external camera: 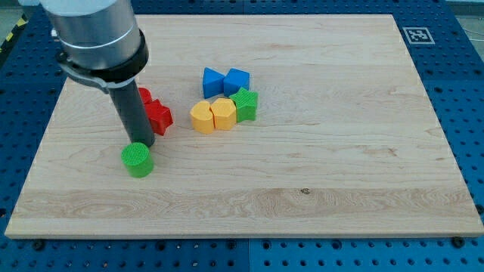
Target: Place the green circle to the right of the blue cube
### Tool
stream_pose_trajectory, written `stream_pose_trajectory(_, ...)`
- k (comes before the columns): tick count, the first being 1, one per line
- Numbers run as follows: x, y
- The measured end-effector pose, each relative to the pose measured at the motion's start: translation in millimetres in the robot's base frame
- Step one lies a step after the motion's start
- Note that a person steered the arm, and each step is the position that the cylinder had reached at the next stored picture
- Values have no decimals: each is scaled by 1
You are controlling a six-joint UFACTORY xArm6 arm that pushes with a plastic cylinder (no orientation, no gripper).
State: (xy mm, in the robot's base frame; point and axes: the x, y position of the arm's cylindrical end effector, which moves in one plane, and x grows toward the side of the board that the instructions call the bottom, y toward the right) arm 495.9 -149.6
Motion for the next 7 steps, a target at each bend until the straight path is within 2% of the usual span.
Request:
stream_pose_trajectory(2, -2, -53)
stream_pose_trajectory(3, 43, -54)
stream_pose_trajectory(4, 69, -47)
stream_pose_trajectory(7, 48, -62)
